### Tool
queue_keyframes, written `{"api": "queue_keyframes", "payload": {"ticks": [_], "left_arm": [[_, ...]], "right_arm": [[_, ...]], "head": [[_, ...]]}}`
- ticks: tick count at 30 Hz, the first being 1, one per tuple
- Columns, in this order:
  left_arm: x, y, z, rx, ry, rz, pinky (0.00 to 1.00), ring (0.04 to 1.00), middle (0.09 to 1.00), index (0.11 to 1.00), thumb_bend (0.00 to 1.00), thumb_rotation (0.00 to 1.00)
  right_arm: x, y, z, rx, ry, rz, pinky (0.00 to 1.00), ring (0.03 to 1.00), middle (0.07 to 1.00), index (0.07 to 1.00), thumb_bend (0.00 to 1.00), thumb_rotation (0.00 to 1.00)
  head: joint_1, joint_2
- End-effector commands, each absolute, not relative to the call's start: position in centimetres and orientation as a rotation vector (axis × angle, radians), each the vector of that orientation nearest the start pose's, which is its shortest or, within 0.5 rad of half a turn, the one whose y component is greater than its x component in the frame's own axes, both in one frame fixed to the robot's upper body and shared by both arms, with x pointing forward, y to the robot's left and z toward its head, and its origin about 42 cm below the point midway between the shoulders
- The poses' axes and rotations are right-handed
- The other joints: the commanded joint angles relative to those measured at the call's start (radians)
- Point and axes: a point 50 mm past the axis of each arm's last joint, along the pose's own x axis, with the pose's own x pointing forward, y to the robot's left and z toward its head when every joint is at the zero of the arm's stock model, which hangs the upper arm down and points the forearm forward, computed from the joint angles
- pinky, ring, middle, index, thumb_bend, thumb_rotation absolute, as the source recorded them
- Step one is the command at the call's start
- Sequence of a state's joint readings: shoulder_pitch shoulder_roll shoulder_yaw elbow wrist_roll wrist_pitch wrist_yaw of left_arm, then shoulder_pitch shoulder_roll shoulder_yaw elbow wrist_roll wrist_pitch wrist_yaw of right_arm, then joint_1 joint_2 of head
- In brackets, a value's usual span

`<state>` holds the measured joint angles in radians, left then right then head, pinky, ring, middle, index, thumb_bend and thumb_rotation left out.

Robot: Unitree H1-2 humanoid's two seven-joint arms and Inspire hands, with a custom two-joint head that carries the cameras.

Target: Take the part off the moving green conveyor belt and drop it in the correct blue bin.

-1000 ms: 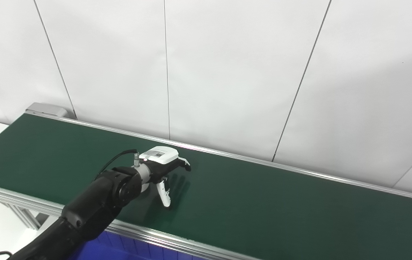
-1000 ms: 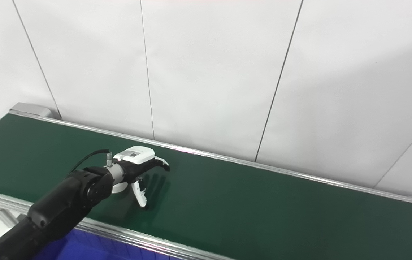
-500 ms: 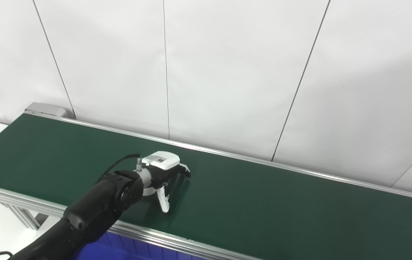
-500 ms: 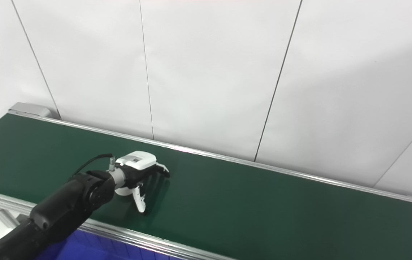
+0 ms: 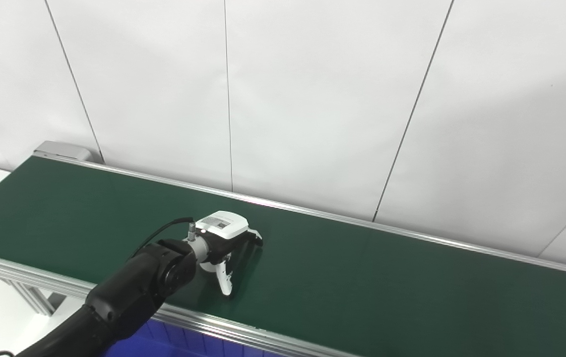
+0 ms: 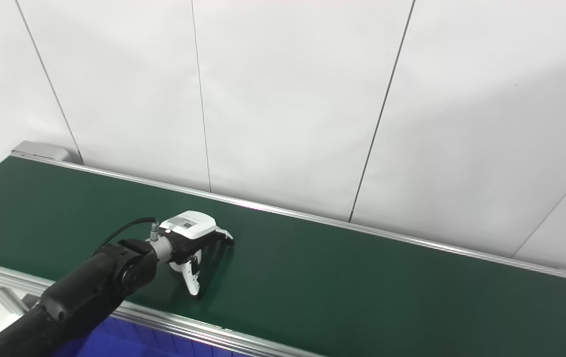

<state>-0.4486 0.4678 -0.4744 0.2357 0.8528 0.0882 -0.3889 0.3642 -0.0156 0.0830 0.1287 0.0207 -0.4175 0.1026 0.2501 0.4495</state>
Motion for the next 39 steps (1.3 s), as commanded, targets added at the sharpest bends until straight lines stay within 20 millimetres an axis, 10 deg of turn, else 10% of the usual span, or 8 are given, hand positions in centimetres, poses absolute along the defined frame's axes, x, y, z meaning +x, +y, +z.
{"api": "queue_keyframes", "payload": {"ticks": [1,26,27,28,39], "left_arm": [[41.0,25.8,16.0,1.534,0.007,-0.532,0.82,0.842,0.86,0.822,0.92,0.0],[40.9,25.9,14.5,1.589,-0.223,-0.452,0.64,0.664,0.733,0.691,0.87,0.0],[40.9,25.9,14.0,1.591,-0.271,-0.44,0.54,0.517,0.642,0.629,0.59,0.0],[40.8,25.8,13.2,1.598,-0.318,-0.432,0.51,0.48,0.606,0.588,0.53,0.0],[40.4,25.0,10.6,1.596,-0.446,-0.433,0.42,0.444,0.522,0.469,0.5,0.0]], "right_arm": [[14.3,-20.7,2.5,0.026,-0.02,0.082,0.79,0.837,0.875,0.958,0.33,0.93],[14.2,-20.7,2.6,0.022,-0.02,0.085,0.79,0.839,0.878,0.963,0.32,0.95],[14.2,-20.7,2.5,0.021,-0.02,0.085,0.79,0.838,0.876,0.961,0.33,0.95],[14.3,-20.8,2.5,0.023,-0.021,0.086,0.79,0.838,0.876,0.961,0.33,0.95],[14.2,-20.8,2.6,0.022,-0.021,0.084,0.79,0.836,0.871,0.953,0.36,0.94]], "head": [[0.0,0.001],[-0.006,0.007],[-0.006,0.007],[-0.007,0.007],[-0.008,0.009]]}}
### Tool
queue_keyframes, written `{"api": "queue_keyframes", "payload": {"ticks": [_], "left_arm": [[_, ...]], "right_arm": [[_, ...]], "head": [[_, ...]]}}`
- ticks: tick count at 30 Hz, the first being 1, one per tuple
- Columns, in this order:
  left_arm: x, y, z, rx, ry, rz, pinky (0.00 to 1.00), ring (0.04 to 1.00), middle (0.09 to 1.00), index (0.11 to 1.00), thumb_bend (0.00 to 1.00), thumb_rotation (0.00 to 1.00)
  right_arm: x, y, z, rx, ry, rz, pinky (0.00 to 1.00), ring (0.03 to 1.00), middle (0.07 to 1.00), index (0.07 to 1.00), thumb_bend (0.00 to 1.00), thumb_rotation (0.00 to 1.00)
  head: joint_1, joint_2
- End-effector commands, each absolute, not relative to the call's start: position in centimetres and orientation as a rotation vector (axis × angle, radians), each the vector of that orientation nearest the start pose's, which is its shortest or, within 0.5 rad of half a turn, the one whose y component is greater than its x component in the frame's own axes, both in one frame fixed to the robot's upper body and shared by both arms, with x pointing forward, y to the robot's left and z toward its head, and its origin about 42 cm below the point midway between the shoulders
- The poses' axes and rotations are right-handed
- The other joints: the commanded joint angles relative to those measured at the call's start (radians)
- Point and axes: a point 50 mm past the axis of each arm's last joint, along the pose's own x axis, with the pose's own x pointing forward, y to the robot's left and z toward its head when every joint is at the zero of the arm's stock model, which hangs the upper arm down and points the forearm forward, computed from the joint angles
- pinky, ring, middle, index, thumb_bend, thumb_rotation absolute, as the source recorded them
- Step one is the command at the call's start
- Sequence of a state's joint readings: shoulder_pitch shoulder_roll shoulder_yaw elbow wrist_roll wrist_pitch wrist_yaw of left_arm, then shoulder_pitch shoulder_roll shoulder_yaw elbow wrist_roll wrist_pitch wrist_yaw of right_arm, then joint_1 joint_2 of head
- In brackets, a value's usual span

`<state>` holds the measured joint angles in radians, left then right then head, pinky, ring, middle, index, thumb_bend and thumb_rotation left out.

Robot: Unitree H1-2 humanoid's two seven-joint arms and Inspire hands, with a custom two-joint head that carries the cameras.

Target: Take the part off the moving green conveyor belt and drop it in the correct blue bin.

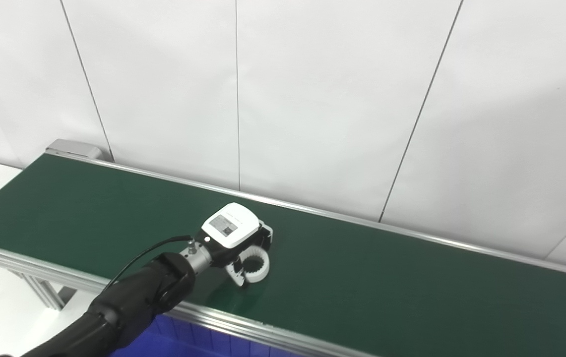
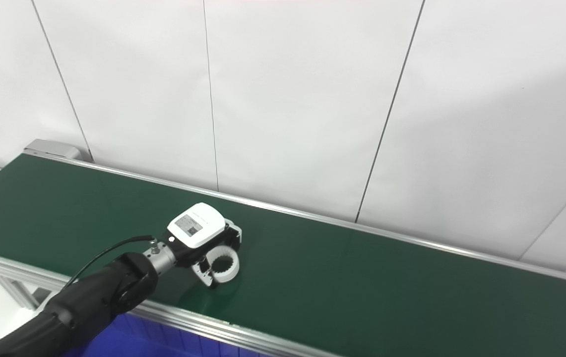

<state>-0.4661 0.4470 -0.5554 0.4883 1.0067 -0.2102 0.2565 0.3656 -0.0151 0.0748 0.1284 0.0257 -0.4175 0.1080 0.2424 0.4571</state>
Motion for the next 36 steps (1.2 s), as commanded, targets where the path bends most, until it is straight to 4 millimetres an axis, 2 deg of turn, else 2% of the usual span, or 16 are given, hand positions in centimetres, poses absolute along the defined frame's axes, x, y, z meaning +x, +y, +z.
{"api": "queue_keyframes", "payload": {"ticks": [1,3,8,21,26,27,31,36], "left_arm": [[40.4,25.0,10.6,1.595,-0.457,-0.428,0.41,0.44,0.514,0.475,0.5,0.0],[40.4,25.0,10.5,1.59,-0.473,-0.42,0.38,0.423,0.488,0.497,0.5,0.0],[40.2,24.9,10.6,1.584,-0.487,-0.411,0.37,0.409,0.49,0.507,0.5,0.0],[39.7,25.0,12.1,1.553,-0.491,-0.395,0.44,0.433,0.547,0.456,0.5,0.0],[38.8,25.2,14.2,1.458,-0.466,-0.364,0.46,0.442,0.551,0.45,0.5,0.0],[38.5,25.3,14.8,1.415,-0.449,-0.355,0.46,0.441,0.512,0.475,0.5,0.0],[37.5,25.7,17.1,1.334,-0.42,-0.332,0.51,0.478,0.501,0.47,0.5,0.0],[36.0,25.9,20.2,1.296,-0.436,-0.315,0.48,0.468,0.501,0.472,0.5,0.0]], "right_arm": [[14.2,-20.8,2.6,0.022,-0.021,0.084,0.79,0.836,0.871,0.954,0.36,0.94],[14.1,-20.8,2.6,0.021,-0.021,0.084,0.79,0.836,0.87,0.955,0.36,0.95],[14.2,-20.9,2.6,0.018,-0.02,0.081,0.79,0.836,0.87,0.954,0.37,0.94],[14.1,-21.0,2.5,0.014,-0.016,0.079,0.79,0.835,0.869,0.954,0.36,0.95],[14.2,-21.0,2.5,0.011,-0.017,0.079,0.79,0.831,0.864,0.95,0.34,0.96],[14.2,-21.0,2.5,0.011,-0.016,0.081,0.79,0.832,0.865,0.951,0.35,0.96],[14.3,-21.0,2.4,0.012,-0.016,0.082,0.78,0.832,0.868,0.953,0.35,0.95],[14.4,-20.9,2.4,0.001,-0.016,0.08,0.77,0.826,0.864,0.953,0.36,0.95]], "head": [[-0.001,0.001],[0.0,0.001],[0.0,0.001],[-0.002,0.002],[-0.005,0.0],[-0.005,0.001],[-0.007,-0.001],[-0.01,-0.001]]}}
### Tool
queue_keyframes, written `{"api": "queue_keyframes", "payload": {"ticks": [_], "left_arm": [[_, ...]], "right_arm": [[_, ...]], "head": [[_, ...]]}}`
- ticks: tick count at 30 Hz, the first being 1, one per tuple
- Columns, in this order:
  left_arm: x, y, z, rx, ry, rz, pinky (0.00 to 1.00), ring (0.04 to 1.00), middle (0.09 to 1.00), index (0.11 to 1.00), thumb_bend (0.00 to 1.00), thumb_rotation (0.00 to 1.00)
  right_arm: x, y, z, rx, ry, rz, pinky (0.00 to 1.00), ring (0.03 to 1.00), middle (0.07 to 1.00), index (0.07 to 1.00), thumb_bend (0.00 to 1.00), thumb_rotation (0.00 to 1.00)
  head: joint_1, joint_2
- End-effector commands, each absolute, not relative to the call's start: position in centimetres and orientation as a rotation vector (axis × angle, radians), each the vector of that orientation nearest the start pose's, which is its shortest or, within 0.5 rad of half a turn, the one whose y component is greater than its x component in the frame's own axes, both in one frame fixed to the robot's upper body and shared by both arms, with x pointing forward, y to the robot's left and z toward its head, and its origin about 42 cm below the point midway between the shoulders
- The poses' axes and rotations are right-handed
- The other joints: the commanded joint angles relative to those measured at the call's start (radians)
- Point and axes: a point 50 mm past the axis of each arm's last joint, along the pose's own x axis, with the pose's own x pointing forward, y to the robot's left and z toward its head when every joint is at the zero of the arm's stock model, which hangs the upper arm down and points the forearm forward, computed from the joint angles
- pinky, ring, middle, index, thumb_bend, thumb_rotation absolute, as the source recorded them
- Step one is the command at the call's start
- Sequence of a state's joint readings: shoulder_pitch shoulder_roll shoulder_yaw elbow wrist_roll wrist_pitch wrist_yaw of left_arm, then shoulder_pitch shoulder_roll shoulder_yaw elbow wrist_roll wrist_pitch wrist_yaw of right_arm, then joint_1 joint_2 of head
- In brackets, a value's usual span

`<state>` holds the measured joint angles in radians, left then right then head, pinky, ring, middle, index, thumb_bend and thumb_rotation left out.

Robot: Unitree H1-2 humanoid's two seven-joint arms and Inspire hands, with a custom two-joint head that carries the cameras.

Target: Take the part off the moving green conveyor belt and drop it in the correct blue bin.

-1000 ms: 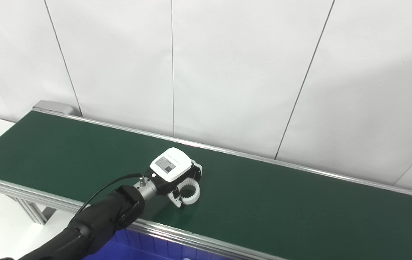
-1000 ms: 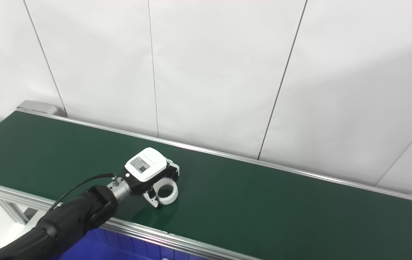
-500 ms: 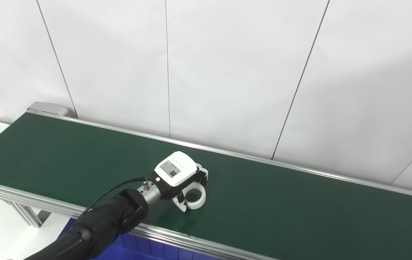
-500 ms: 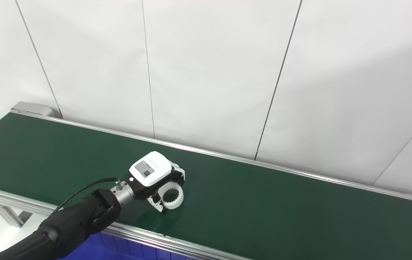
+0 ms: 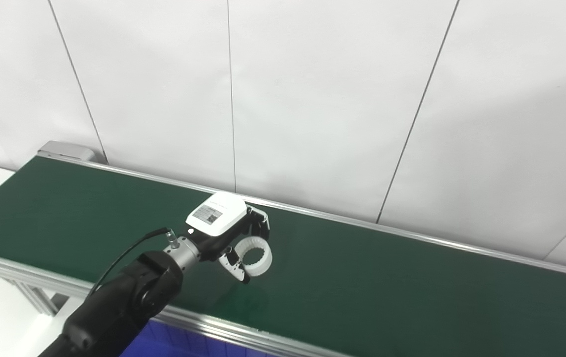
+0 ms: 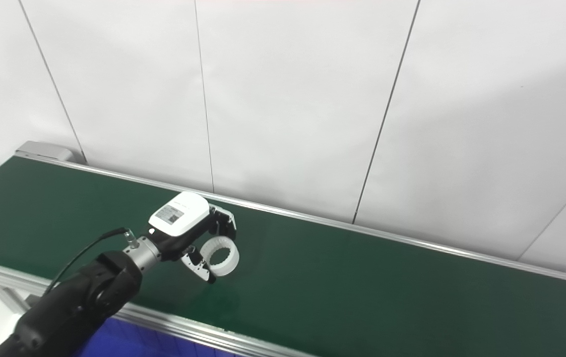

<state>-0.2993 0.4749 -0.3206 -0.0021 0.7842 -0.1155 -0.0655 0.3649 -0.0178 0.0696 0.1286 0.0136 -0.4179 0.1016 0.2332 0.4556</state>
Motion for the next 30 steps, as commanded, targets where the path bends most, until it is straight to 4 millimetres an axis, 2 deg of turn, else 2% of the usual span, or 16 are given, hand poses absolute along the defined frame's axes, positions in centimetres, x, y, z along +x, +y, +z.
{"api": "queue_keyframes", "payload": {"ticks": [1,4,6,8,16,22,23,24,25,26,27,30], "left_arm": [[35.8,25.9,20.7,1.287,-0.436,-0.312,0.48,0.464,0.497,0.475,0.5,0.0],[34.8,26.0,22.0,1.25,-0.443,-0.301,0.45,0.45,0.507,0.475,0.5,0.0],[34.2,26.1,22.6,1.217,-0.45,-0.301,0.4,0.422,0.479,0.492,0.48,0.0],[33.5,26.1,23.0,1.193,-0.454,-0.306,0.38,0.405,0.461,0.497,0.48,0.0],[30.2,26.1,23.7,1.124,-0.429,-0.339,0.39,0.403,0.454,0.513,0.48,0.0],[26.3,26.0,24.0,1.019,-0.355,-0.326,0.38,0.408,0.49,0.519,0.48,0.0],[25.8,25.9,24.0,0.998,-0.344,-0.328,0.37,0.409,0.492,0.52,0.48,0.0],[25.4,25.9,23.9,0.975,-0.337,-0.332,0.37,0.409,0.496,0.521,0.48,0.0],[25.0,25.8,23.7,0.953,-0.333,-0.337,0.36,0.411,0.499,0.521,0.48,0.0],[24.7,25.8,23.7,0.932,-0.328,-0.342,0.36,0.415,0.495,0.521,0.48,0.0],[24.6,25.7,23.6,0.919,-0.326,-0.345,0.36,0.416,0.492,0.521,0.48,0.0],[23.8,25.6,23.2,0.886,-0.306,-0.344,0.39,0.422,0.475,0.516,0.48,0.0]], "right_arm": [[14.4,-20.9,2.4,0.0,-0.015,0.079,0.77,0.828,0.864,0.951,0.37,0.96],[14.4,-20.9,2.3,0.008,-0.012,0.074,0.77,0.826,0.862,0.945,0.38,0.95],[14.4,-20.9,2.3,0.013,-0.013,0.073,0.76,0.823,0.86,0.945,0.37,0.94],[14.5,-20.9,2.3,0.014,-0.014,0.074,0.76,0.822,0.859,0.945,0.38,0.94],[14.7,-20.9,2.3,0.021,-0.016,0.076,0.76,0.814,0.856,0.94,0.42,0.92],[15.2,-21.1,2.9,0.033,-0.045,0.075,0.74,0.806,0.85,0.928,0.52,0.89],[15.3,-21.2,3.0,0.033,-0.049,0.075,0.74,0.804,0.848,0.926,0.53,0.88],[15.4,-21.3,3.2,0.032,-0.056,0.074,0.73,0.8,0.847,0.923,0.55,0.87],[15.5,-21.3,3.3,0.03,-0.063,0.076,0.73,0.799,0.846,0.922,0.57,0.87],[15.6,-21.4,3.5,0.031,-0.072,0.081,0.73,0.803,0.849,0.924,0.58,0.87],[15.6,-21.5,3.7,0.032,-0.078,0.085,0.73,0.804,0.851,0.925,0.58,0.86],[15.9,-22.1,4.2,0.037,-0.097,0.087,0.74,0.807,0.853,0.924,0.6,0.85]], "head": [[0.0,0.001],[0.0,0.002],[0.0,0.002],[0.002,0.005],[-0.001,0.032],[-0.026,0.149],[-0.027,0.156],[-0.027,0.185],[-0.027,0.185],[-0.021,0.214],[-0.021,0.214],[0.011,0.26]]}}
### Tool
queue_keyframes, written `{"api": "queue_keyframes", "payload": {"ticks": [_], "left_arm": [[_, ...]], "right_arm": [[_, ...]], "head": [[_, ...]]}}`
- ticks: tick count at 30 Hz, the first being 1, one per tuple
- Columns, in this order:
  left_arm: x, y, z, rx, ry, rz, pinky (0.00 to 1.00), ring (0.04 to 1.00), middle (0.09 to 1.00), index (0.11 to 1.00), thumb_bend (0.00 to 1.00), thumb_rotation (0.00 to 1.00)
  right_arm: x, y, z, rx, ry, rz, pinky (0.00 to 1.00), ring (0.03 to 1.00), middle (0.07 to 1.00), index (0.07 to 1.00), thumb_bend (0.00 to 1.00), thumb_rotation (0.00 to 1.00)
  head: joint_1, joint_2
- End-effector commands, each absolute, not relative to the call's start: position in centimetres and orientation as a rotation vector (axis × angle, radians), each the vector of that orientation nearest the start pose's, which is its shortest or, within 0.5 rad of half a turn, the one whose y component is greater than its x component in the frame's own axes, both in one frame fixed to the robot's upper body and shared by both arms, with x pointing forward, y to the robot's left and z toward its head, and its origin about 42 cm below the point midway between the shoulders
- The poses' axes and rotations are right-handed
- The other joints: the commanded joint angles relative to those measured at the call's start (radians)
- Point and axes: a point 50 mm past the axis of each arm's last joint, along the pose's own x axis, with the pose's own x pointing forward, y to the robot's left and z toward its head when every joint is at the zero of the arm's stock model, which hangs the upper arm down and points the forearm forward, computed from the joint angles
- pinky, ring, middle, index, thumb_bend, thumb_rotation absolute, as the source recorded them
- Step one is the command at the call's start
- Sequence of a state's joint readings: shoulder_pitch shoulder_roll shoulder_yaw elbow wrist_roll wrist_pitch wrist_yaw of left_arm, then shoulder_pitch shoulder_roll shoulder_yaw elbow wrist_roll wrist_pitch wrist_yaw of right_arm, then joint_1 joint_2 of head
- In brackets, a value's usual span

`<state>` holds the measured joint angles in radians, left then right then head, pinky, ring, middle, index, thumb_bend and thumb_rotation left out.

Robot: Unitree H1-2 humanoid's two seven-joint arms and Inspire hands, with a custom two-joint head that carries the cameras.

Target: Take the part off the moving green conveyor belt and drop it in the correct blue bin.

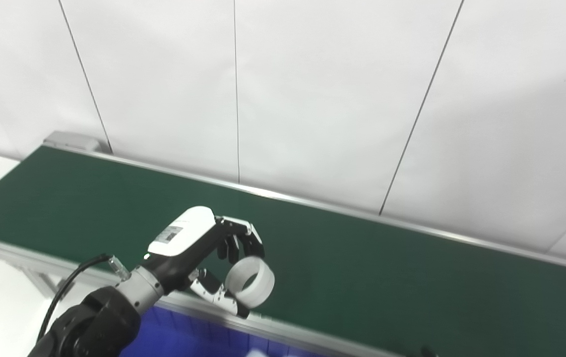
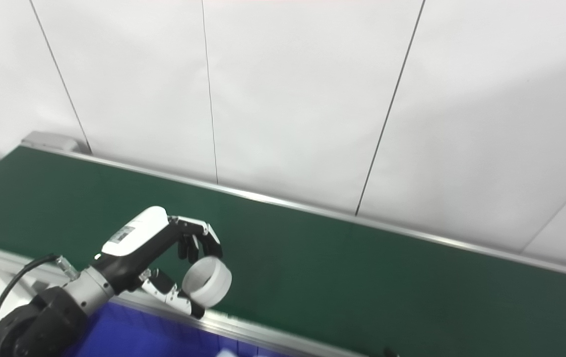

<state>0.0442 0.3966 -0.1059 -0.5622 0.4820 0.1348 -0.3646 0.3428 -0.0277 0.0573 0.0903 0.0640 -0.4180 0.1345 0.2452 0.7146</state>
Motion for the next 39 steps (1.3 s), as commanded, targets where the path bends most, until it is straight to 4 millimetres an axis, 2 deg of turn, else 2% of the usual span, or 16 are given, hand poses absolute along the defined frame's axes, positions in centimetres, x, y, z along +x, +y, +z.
{"api": "queue_keyframes", "payload": {"ticks": [1,2,3,9,15,17,21,26,33,39], "left_arm": [[23.6,25.6,23.1,0.881,-0.301,-0.34,0.41,0.428,0.476,0.511,0.48,0.0],[23.4,25.6,23.0,0.875,-0.297,-0.33,0.41,0.429,0.476,0.509,0.48,0.0],[23.2,25.6,22.8,0.871,-0.296,-0.323,0.42,0.434,0.481,0.504,0.48,0.0],[21.9,26.0,21.6,0.832,-0.243,-0.268,0.39,0.438,0.496,0.501,0.48,0.0],[20.8,26.1,19.3,0.807,-0.144,-0.235,0.4,0.439,0.495,0.49,0.48,0.0],[20.5,26.0,17.9,0.801,-0.108,-0.233,0.39,0.44,0.501,0.487,0.48,0.0],[20.0,25.9,14.9,0.799,-0.039,-0.237,0.38,0.442,0.5,0.489,0.48,0.0],[19.8,25.6,11.1,0.809,0.058,-0.25,0.37,0.437,0.502,0.494,0.48,0.0],[19.4,25.3,6.1,0.955,0.151,-0.306,0.35,0.429,0.511,0.515,0.48,0.0],[18.8,25.6,3.1,0.975,0.17,-0.352,0.36,0.431,0.493,0.513,0.48,0.0]], "right_arm": [[16.0,-22.3,4.2,0.036,-0.1,0.087,0.74,0.806,0.852,0.923,0.62,0.84],[16.0,-22.6,4.3,0.032,-0.104,0.085,0.74,0.805,0.851,0.923,0.62,0.84],[16.1,-22.8,4.4,0.029,-0.107,0.084,0.74,0.801,0.846,0.917,0.63,0.84],[16.1,-24.4,5.0,0.017,-0.12,0.059,0.72,0.782,0.827,0.898,0.65,0.81],[15.8,-25.7,5.5,0.02,-0.106,0.027,0.69,0.768,0.811,0.881,0.69,0.79],[15.6,-26.2,5.9,0.008,-0.107,0.025,0.7,0.771,0.812,0.879,0.69,0.8],[15.3,-26.7,6.2,0.006,-0.098,0.02,0.7,0.769,0.813,0.876,0.69,0.8],[15.1,-27.0,6.3,0.018,-0.095,0.022,0.7,0.768,0.814,0.877,0.7,0.79],[15.3,-27.2,6.1,0.018,-0.087,0.024,0.68,0.757,0.805,0.869,0.71,0.79],[15.5,-27.1,6.0,0.017,-0.086,0.025,0.68,0.756,0.804,0.87,0.7,0.78]], "head": [[-0.001,0.0],[0.015,0.02],[0.015,0.02],[0.048,0.09],[0.063,0.125],[0.072,0.147],[0.078,0.159],[0.08,0.156],[0.072,0.144],[0.067,0.136]]}}
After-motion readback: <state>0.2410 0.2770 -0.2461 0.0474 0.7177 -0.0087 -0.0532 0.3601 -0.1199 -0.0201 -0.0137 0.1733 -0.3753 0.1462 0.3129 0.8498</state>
